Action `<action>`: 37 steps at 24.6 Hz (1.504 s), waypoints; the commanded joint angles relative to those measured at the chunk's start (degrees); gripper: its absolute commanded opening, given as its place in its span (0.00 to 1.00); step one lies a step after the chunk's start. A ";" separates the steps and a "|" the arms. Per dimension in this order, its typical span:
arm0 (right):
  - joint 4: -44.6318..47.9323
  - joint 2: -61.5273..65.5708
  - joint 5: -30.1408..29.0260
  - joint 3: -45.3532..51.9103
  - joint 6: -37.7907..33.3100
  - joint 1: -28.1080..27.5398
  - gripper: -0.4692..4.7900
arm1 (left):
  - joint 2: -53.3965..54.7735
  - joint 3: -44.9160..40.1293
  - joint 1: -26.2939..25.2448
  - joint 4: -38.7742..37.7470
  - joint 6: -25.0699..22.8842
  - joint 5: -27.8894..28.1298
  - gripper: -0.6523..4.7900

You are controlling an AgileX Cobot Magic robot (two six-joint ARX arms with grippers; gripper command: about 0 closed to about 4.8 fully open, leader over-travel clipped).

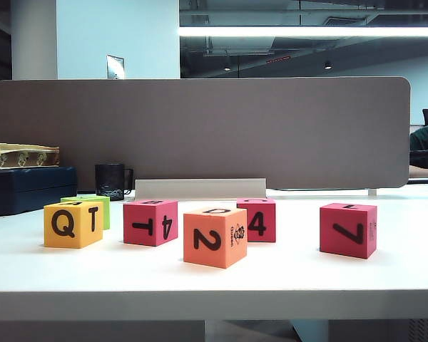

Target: Select the appropriate blocks from the scattered letter blocks on the table and arrange them in a row to spell out "ABCD".

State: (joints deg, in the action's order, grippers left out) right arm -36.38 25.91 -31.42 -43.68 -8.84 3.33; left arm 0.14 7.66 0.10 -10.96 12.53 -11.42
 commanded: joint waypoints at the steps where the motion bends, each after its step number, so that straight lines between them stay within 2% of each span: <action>1: -1.84 4.31 -0.70 -2.95 1.66 0.39 0.08 | 0.02 0.24 -0.07 0.68 0.15 -1.70 0.11; 5: -4.24 9.68 -0.63 -6.69 5.09 3.10 0.09 | 0.02 0.24 -0.07 0.68 0.20 -1.97 0.11; 8: -5.18 14.88 -0.37 -10.10 6.36 8.22 0.08 | 0.02 0.24 -0.07 0.66 1.42 -3.02 0.11; 14: -5.73 19.26 3.61 -12.33 6.36 15.47 0.08 | 0.04 0.68 -0.07 0.63 1.42 -2.99 0.11; 16: -6.14 21.79 5.79 -13.44 6.38 19.58 0.08 | 0.15 1.81 -0.07 0.70 1.01 -2.82 0.11; 20: -6.19 24.30 7.10 -14.67 6.62 23.06 0.09 | 2.19 3.13 -0.07 0.04 1.01 -3.06 0.11; 27: -6.01 25.42 10.62 -15.47 7.69 24.63 0.09 | 9.94 6.43 -0.07 -0.22 0.96 -6.47 0.11; 31: -6.03 25.38 12.31 -16.41 7.80 24.65 0.09 | 18.18 12.31 -0.07 -0.39 0.92 -7.30 0.11; 35: -6.10 25.29 12.39 -16.72 7.80 24.65 0.09 | 25.86 18.29 -0.07 -1.14 -2.12 -11.80 0.11; 37: -6.27 25.24 12.41 -16.72 7.82 24.65 0.09 | 28.83 20.81 -0.07 -2.29 -2.97 -11.98 0.11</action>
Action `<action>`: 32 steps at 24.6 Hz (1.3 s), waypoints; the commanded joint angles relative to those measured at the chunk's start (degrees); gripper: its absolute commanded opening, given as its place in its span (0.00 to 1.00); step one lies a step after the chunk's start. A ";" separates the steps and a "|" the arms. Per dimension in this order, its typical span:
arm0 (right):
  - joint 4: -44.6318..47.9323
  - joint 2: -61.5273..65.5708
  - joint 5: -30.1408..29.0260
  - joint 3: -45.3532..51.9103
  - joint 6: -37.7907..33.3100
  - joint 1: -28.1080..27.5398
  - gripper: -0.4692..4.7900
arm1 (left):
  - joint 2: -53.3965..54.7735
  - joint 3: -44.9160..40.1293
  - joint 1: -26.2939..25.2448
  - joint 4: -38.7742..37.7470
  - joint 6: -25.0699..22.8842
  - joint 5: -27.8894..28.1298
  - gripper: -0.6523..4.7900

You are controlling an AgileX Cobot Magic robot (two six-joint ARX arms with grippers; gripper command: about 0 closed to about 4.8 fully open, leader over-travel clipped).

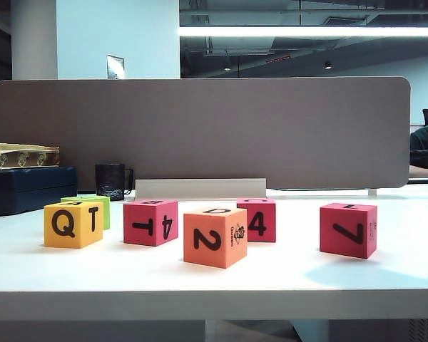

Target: Select the appropriate blocks from the scattered letter blocks on the table and arrange them in a row to spell out "ABCD".

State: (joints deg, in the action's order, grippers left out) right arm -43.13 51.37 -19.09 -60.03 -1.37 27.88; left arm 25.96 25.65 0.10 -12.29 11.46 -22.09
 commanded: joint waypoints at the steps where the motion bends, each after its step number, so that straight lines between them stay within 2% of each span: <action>1: 0.42 -0.22 0.11 -0.37 0.35 0.11 0.09 | 4.63 4.46 -0.07 -1.97 -2.27 -1.31 0.11; 5: 0.04 -0.22 0.13 -0.39 0.37 0.09 0.09 | 11.78 11.67 -0.07 -4.09 -2.71 -3.67 0.11; 13: 0.04 -0.24 2.67 -0.66 0.39 0.09 0.09 | 19.54 19.28 -0.04 -8.39 -4.31 -8.83 0.11; 23: 0.07 -0.24 2.67 -0.72 1.64 0.09 0.09 | 25.70 25.75 0.94 -12.31 -5.73 -8.52 0.11; 27: 0.07 -0.24 2.67 -0.72 1.62 0.09 0.09 | 28.61 27.85 3.52 -13.53 -5.75 -8.24 0.11; 29: 0.04 -0.28 2.67 -0.72 1.62 0.07 0.09 | 31.50 29.18 7.06 -14.45 -7.10 -4.96 0.11; 32: 0.04 -0.28 2.67 -0.72 1.62 0.09 0.09 | 33.42 29.83 8.96 -14.51 -7.17 -2.80 0.11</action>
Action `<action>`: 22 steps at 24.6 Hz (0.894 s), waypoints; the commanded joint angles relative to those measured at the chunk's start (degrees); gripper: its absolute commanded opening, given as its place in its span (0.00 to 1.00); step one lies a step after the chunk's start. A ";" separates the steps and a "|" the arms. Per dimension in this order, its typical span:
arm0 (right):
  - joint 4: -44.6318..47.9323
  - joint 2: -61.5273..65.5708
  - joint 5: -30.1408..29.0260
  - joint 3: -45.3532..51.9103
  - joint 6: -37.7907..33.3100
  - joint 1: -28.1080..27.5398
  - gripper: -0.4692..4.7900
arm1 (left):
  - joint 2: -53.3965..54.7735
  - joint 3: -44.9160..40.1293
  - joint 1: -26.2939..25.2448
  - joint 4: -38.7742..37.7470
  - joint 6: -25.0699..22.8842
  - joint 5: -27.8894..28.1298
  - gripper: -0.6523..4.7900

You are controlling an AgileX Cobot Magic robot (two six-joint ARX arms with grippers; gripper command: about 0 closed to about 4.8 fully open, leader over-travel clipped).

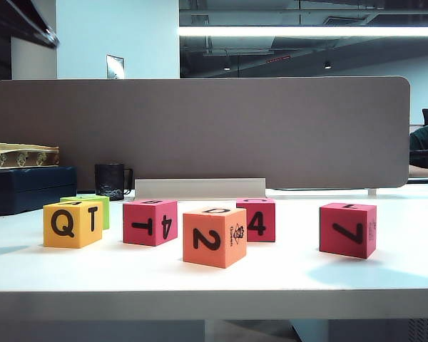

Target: Select the appropriate blocks from the scattered letter blocks on the table and arrange them in a row to spell out "ABCD".

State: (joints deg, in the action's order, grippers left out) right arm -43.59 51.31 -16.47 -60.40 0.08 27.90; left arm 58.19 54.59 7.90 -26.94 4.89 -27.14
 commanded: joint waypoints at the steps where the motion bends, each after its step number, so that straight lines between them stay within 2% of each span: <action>1: 0.50 -0.22 0.04 -0.35 0.15 0.07 0.09 | 1.81 1.18 1.62 0.00 -0.61 2.67 0.11; 7: 0.46 -0.22 0.02 -0.35 0.17 0.04 0.09 | 5.92 3.61 2.21 -2.05 -1.60 4.59 0.11; 12: 0.50 -0.22 0.04 -0.35 0.17 0.04 0.09 | 9.81 6.99 2.25 -3.43 -1.95 8.94 0.11; 22: 0.50 -0.22 0.04 -0.35 0.15 0.04 0.09 | 14.23 9.03 7.30 -3.74 -4.46 11.08 0.11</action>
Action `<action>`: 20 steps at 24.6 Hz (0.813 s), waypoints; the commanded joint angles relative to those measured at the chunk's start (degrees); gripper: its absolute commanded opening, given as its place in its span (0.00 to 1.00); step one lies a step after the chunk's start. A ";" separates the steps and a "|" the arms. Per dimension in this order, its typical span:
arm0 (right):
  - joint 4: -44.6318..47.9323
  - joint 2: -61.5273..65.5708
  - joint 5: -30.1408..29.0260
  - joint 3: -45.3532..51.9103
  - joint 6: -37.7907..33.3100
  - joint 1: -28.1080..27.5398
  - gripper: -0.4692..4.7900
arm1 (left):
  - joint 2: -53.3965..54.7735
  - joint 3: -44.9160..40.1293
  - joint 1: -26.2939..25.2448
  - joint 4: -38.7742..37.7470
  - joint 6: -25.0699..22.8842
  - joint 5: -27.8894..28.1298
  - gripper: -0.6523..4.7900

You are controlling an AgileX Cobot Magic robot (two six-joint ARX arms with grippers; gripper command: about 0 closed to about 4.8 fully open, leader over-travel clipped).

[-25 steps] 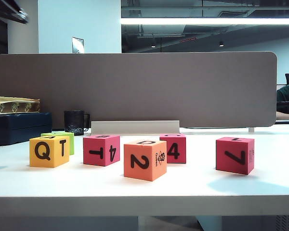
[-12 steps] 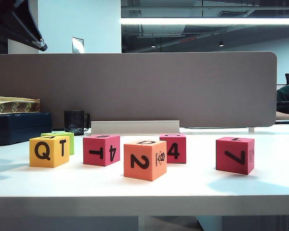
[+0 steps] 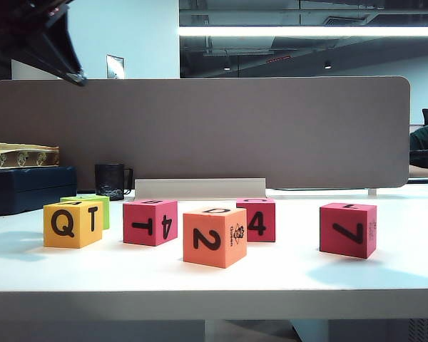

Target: Select the appropriate blocks from the scattered letter blocks on the table and arrange them in a row to spell out "ABCD".

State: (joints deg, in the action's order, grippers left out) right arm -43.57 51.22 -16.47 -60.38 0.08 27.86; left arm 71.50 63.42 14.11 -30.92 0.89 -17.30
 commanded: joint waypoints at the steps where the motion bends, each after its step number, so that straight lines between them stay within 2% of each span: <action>1: 0.46 -0.13 0.04 -0.37 0.15 0.11 0.09 | 1.51 0.20 1.53 0.44 -0.48 1.25 0.11; 8: 0.35 -0.13 0.02 -0.37 0.13 0.11 0.09 | 2.78 0.20 3.10 0.50 -0.44 1.55 0.11; 13: 0.35 -0.11 0.04 -0.37 0.13 0.11 0.09 | 2.78 0.20 3.93 -0.22 0.00 -0.74 0.11; 20: 0.52 -0.09 0.07 -0.37 0.13 0.11 0.09 | 2.78 0.17 8.68 2.69 -0.04 -0.70 0.11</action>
State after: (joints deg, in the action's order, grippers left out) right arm -43.59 51.20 -16.47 -60.40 0.08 27.88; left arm 74.46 63.42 21.71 -30.30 0.95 -17.74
